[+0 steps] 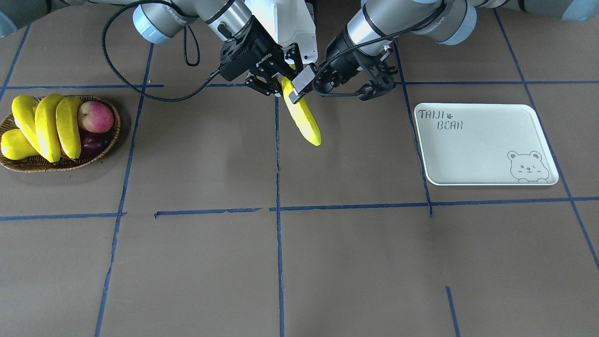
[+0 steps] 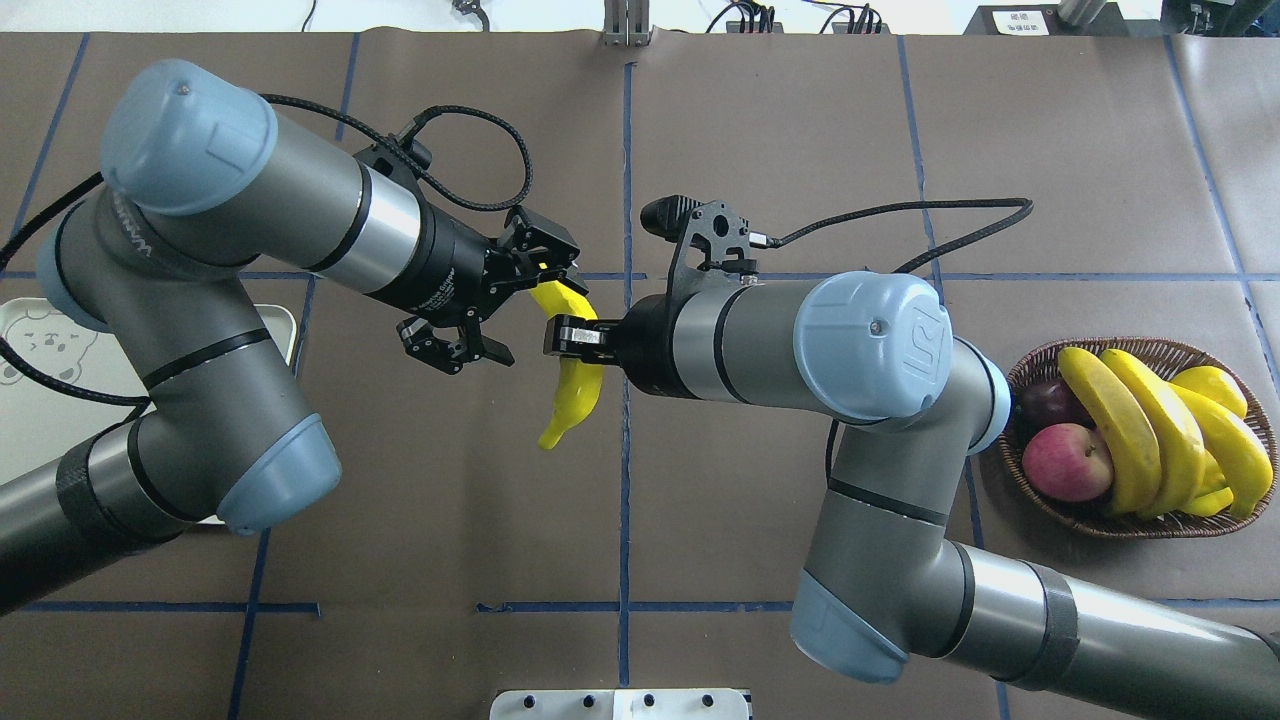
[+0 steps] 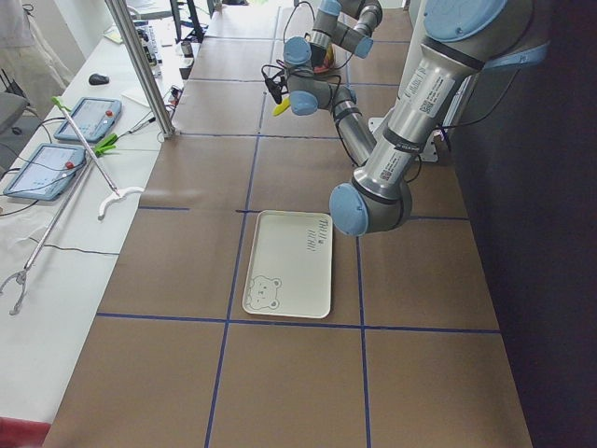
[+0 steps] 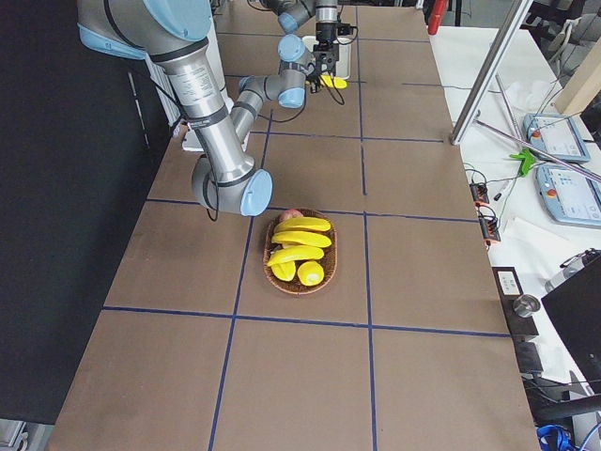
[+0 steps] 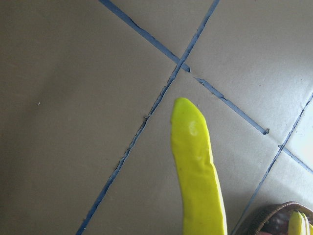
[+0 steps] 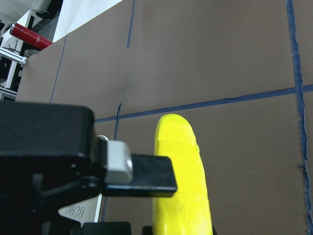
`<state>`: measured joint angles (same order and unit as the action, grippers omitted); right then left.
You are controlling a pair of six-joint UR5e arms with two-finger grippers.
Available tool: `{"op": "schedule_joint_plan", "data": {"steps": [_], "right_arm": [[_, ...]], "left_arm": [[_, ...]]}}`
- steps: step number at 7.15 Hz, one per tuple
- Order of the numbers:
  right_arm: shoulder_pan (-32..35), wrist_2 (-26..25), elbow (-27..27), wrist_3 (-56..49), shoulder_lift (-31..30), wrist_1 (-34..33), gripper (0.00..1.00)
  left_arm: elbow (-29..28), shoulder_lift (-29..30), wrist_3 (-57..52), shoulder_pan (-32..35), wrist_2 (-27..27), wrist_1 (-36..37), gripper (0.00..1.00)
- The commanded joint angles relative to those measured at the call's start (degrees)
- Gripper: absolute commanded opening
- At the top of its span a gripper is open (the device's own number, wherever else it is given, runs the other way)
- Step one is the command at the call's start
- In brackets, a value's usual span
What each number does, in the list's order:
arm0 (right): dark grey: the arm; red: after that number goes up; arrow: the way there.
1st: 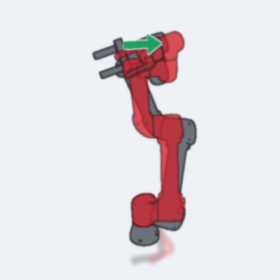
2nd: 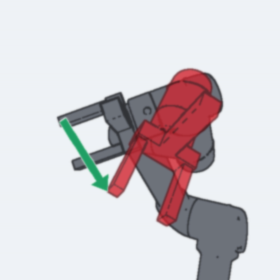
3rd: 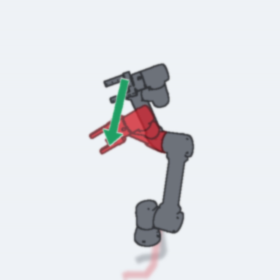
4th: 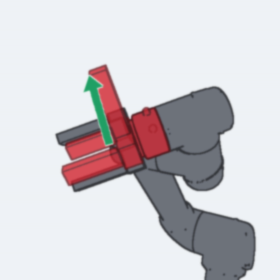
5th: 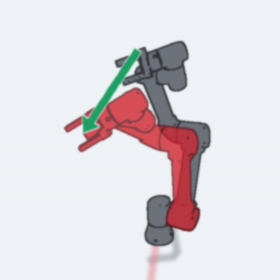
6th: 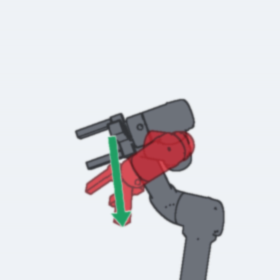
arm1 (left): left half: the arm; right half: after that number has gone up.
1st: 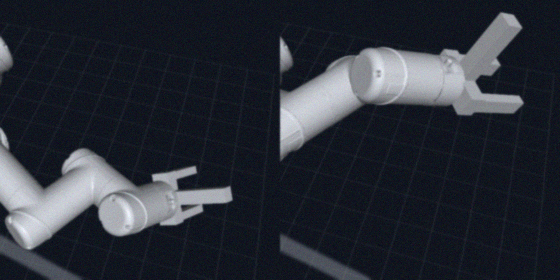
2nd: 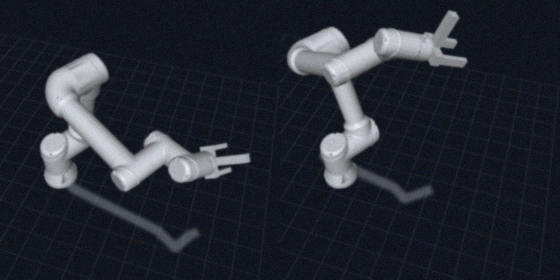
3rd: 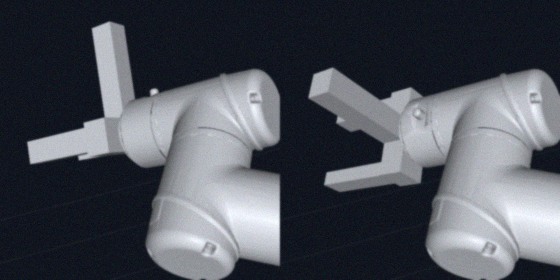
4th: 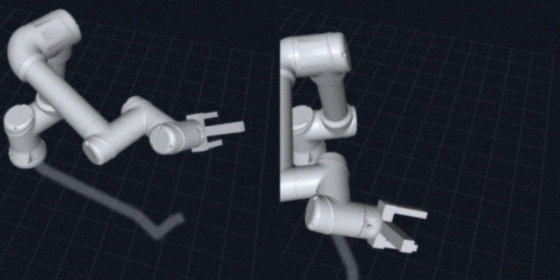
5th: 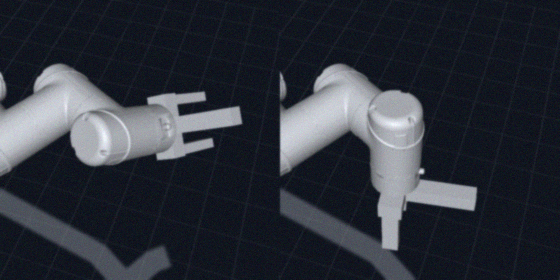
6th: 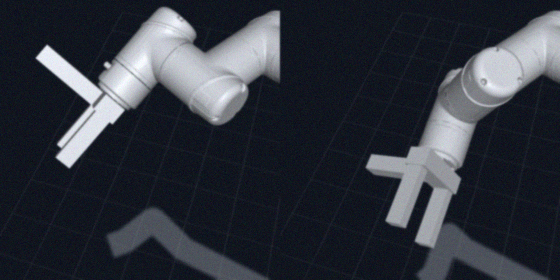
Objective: Transfer all bananas from basket to plate
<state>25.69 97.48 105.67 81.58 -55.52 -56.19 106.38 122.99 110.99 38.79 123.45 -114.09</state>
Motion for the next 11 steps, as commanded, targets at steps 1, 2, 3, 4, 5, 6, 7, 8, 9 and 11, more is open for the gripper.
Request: {"op": "schedule_joint_plan", "data": {"steps": [1, 2, 3, 4, 5, 6, 7, 8, 9, 11], "right_arm": [[-0.46, -0.18, 0.32, 0.07, 0.06, 0.03, 0.0], [-0.63, -0.18, 0.41, 0.07, 0.06, 0.11, 0.0], [-0.9, -0.18, 0.5, 0.07, 0.06, 0.11, 0.0], [-1.34, -0.18, 0.85, 0.16, 0.06, 0.2, 0.0], [-1.6, -0.18, 0.94, 1.29, 0.06, 0.2, 0.0], [-1.86, -0.18, 1.2, 1.39, 0.06, 0.2, 0.0], [-1.87, -0.18, 1.29, 1.39, 0.06, 0.2, 0.0], [-1.87, -0.18, 1.38, 1.39, 0.06, 0.2, 0.0], [-1.87, -0.18, 1.82, 1.39, 0.06, 0.2, 0.0], [-1.87, -0.18, 1.91, 1.39, 0.06, 0.11, 0.0]], "left_arm": [[-0.82, 0.15, 0.54, -0.74, -1.45, -0.08, 0.97], [-0.82, 0.15, 2.46, -0.91, -1.89, -0.08, 0.88], [-0.82, 0.15, 2.91, -0.91, -1.9, -0.08, 0.79], [-1.08, 0.23, 2.92, -0.91, -1.9, -0.08, 0.75], [-1.09, 0.23, 2.92, -0.91, -1.9, -0.08, 0.74], [-1.09, 0.23, 2.92, -0.91, -1.9, 0.01, 0.74], [-1.09, 0.23, 2.92, -1.0, -1.9, 0.01, 0.71], [-1.09, 0.23, 2.92, -1.18, -1.9, 0.01, 0.68], [-1.09, 0.23, 3.01, -1.26, -1.9, 0.01, 0.62], [-1.09, 0.15, 2.92, -1.35, -1.9, -0.07, 0.37]]}}
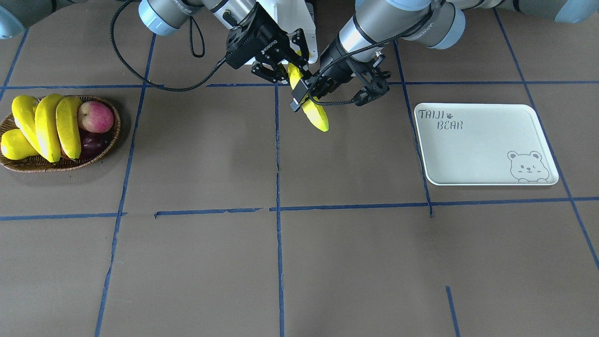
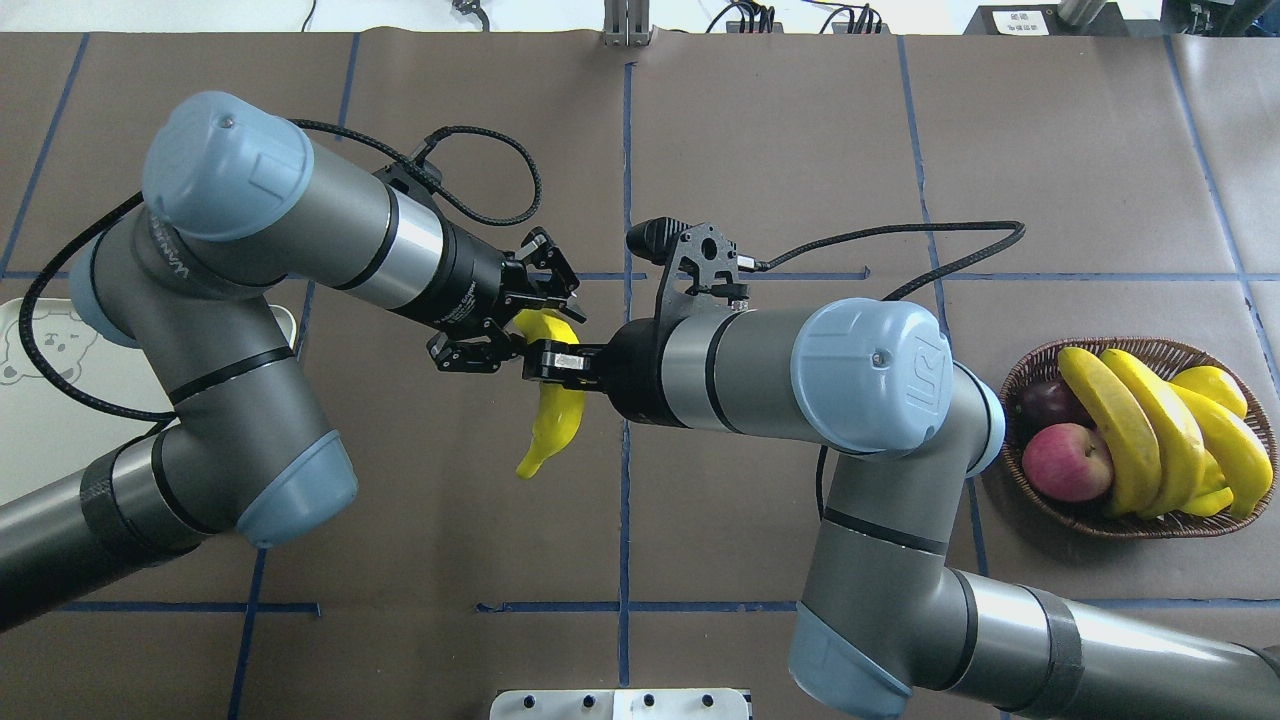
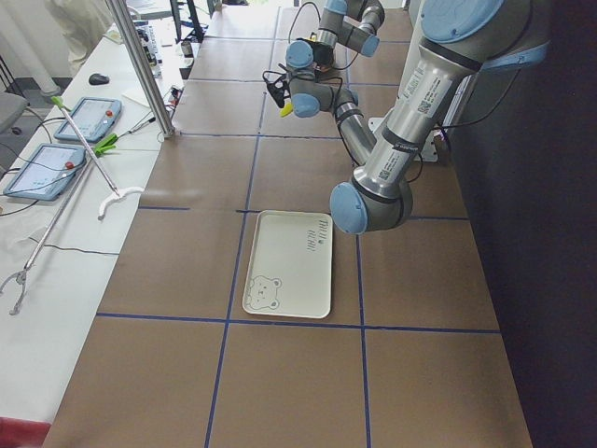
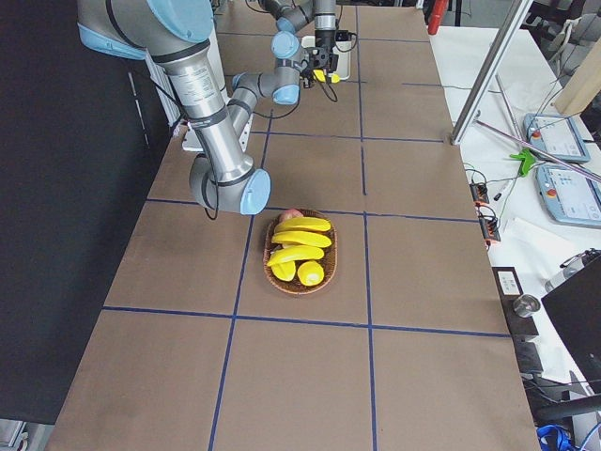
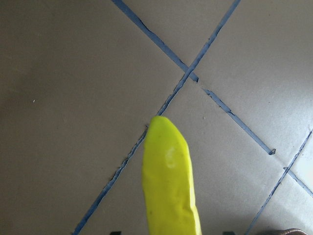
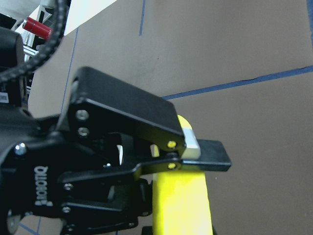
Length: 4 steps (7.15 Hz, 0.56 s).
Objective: Transfer all bananas from basket to plate
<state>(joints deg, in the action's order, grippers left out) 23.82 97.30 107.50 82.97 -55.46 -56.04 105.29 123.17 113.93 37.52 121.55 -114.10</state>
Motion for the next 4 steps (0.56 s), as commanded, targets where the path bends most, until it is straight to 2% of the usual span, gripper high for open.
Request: {"op": "schedule_joint_plan", "data": {"steps": [1, 2, 3, 4], "right_arm": [[0.0, 0.0, 0.08, 0.0, -0.09, -0.03, 0.0], [0.0, 0.0, 0.17, 0.17, -0.09, -0.03, 0.08], [0.0, 0.0, 0.17, 1.39, 0.0, -0.03, 0.62], [0.08, 0.26, 0.17, 3.06, -0.09, -0.03, 0.99]], "left_arm": [[0.0, -0.04, -0.11, 0.0, 0.0, -0.07, 0.19], [0.0, -0.12, -0.28, 0.01, 0.09, -0.16, 0.04], [0.0, -0.21, -0.37, 0.01, 0.09, -0.16, 0.01], [0.0, -0.21, -0.46, 0.01, 0.09, -0.07, 0.0]]}}
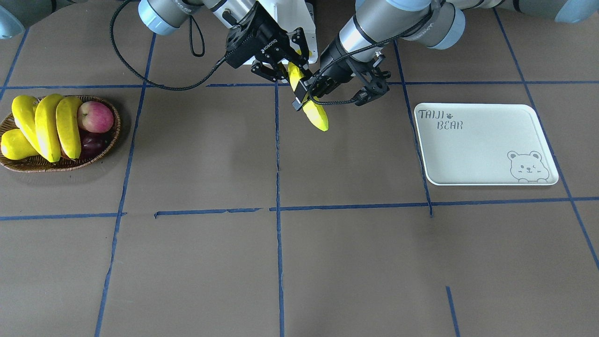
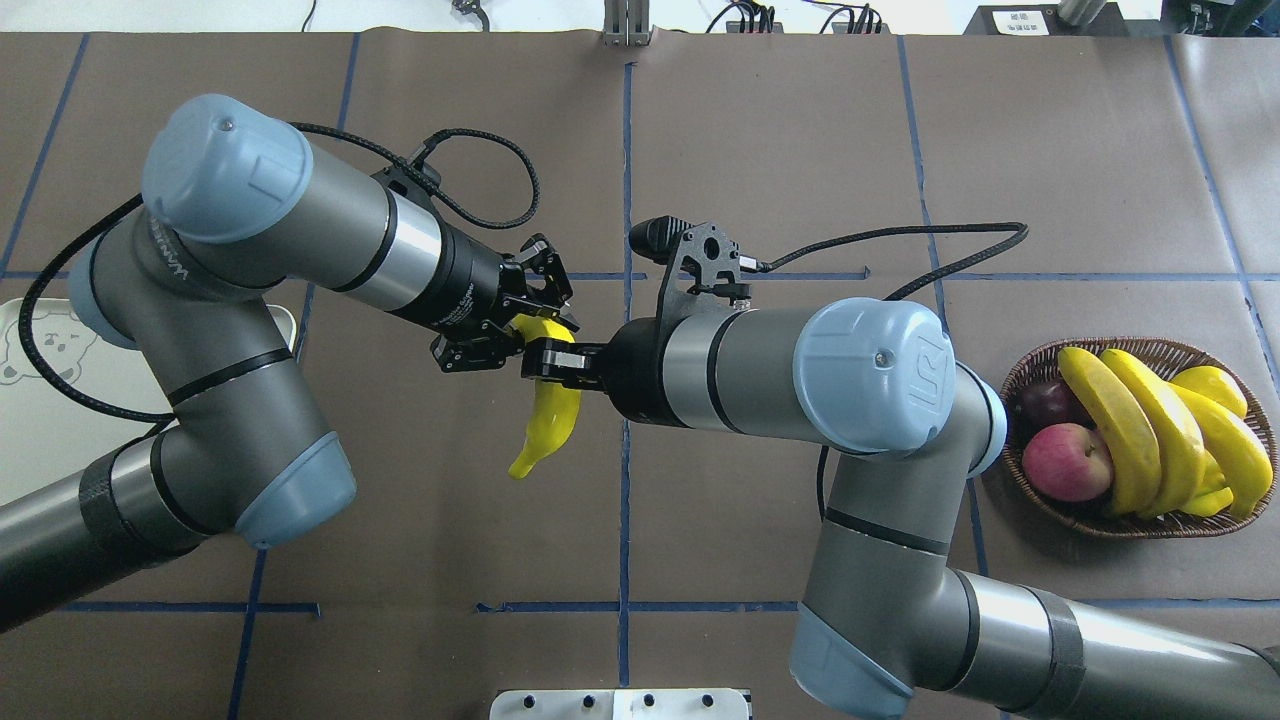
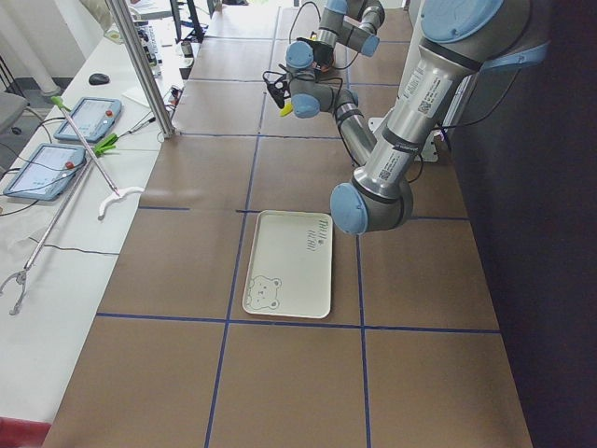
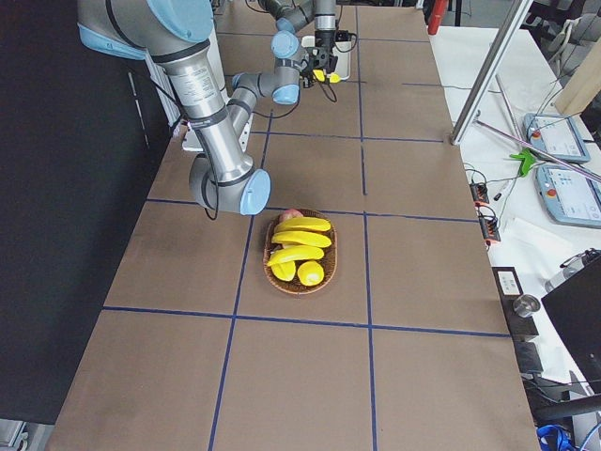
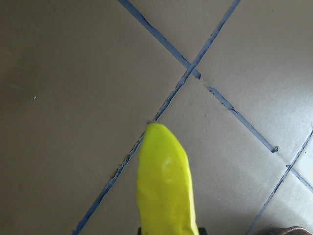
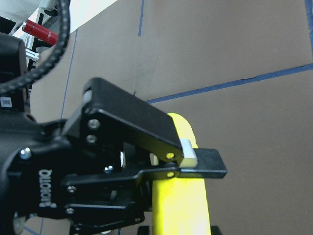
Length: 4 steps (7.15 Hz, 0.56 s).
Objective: Transfer all bananas from basket to plate
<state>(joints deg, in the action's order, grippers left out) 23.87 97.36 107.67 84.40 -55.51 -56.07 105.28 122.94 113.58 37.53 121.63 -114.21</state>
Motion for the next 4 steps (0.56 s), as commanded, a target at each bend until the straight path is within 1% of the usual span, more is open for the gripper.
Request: {"op": "schedule_joint_plan", "data": {"steps": [1, 2, 3, 4], "right_arm": [[0.13, 0.46, -0.01, 1.56, 0.05, -0.09, 1.0], [1.08, 2.12, 0.69, 1.3, -0.12, -0.18, 1.0], [3.53, 7.27, 0.78, 1.12, -0.73, -0.18, 1.0], [6.51, 12.72, 0.78, 1.03, -1.87, -0.62, 0.99]], "left_arm": [[-0.07, -0.06, -0.2, 0.0, 0.01, 0.04, 0.0], [-0.07, -0.5, -0.29, 0.0, -0.07, -0.04, 0.0], [-0.07, -0.94, -0.38, 0.18, -0.25, 0.13, 0.0], [-0.07, -2.25, -0.73, 0.09, -2.6, 0.22, 0.0]]}}
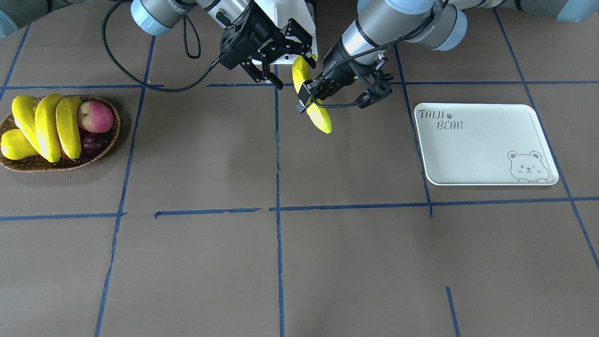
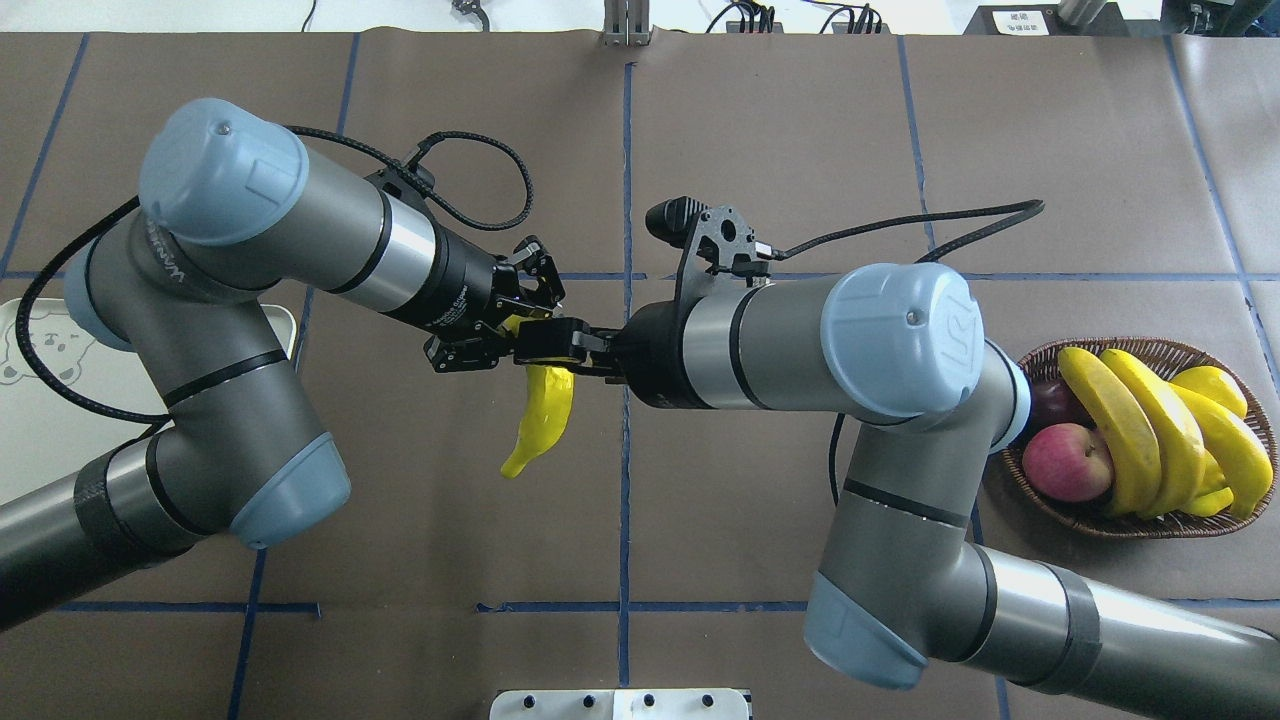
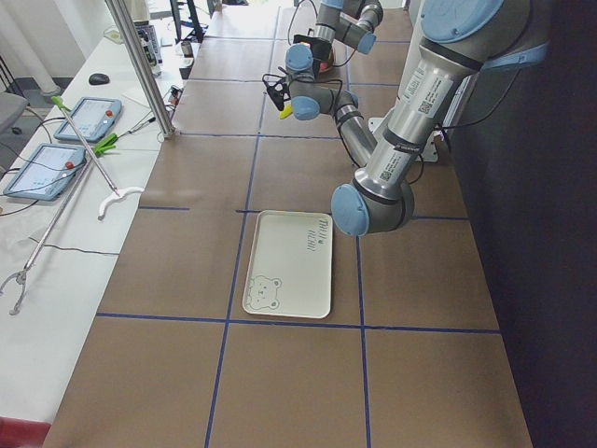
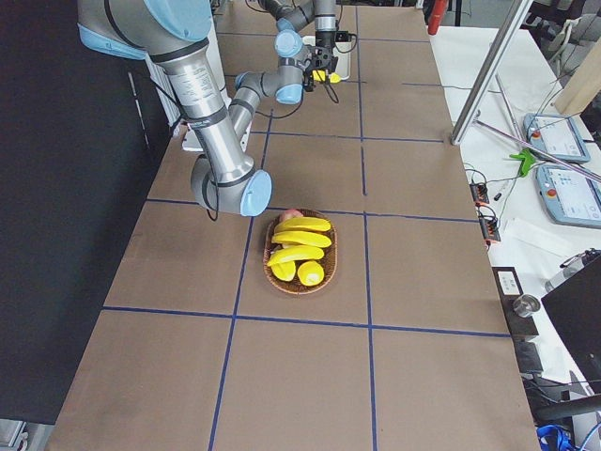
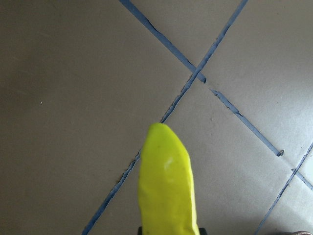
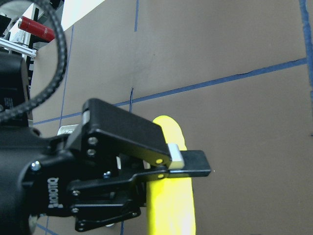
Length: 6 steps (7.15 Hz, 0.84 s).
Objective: Transfer all bananas from basket to plate
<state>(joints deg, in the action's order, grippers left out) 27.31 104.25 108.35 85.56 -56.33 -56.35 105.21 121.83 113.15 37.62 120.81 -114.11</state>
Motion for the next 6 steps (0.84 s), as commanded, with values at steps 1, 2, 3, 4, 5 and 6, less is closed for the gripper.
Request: {"op": "schedule_joint_plan", "data": {"steps": [1, 2, 3, 4, 5, 6], "right_arm": [[6.41, 11.09, 0.1, -0.22, -2.71, -0.6, 1.0], [10.27, 16.54, 0.19, -1.87, -5.34, -0.77, 1.0], [14.22, 20.95, 0.19, -5.02, -7.98, -0.86, 1.0], [16.7, 22.38, 0.37, -8.27, -11.4, -0.86, 1.0], [18.38, 23.53, 0.11, -13.18, -13.95, -2.52, 1.0], [19.87, 23.63, 0.45, -19.32, -14.33, -9.23, 1.0]], "left_arm": [[0.17, -1.42, -0.39, 0.34, -3.89, 0.11, 0.0], [0.78, -4.12, -0.47, 0.26, -8.7, 0.2, 0.0], [1.31, -5.97, -3.17, 0.52, -8.92, 0.46, 0.0], [2.71, -10.87, -9.9, 0.87, -8.75, 0.81, 0.0], [4.46, -16.66, -15.19, 1.4, -8.74, 0.81, 0.0], [4.74, -20.8, -19.85, 2.36, -8.48, 0.81, 0.0]]}}
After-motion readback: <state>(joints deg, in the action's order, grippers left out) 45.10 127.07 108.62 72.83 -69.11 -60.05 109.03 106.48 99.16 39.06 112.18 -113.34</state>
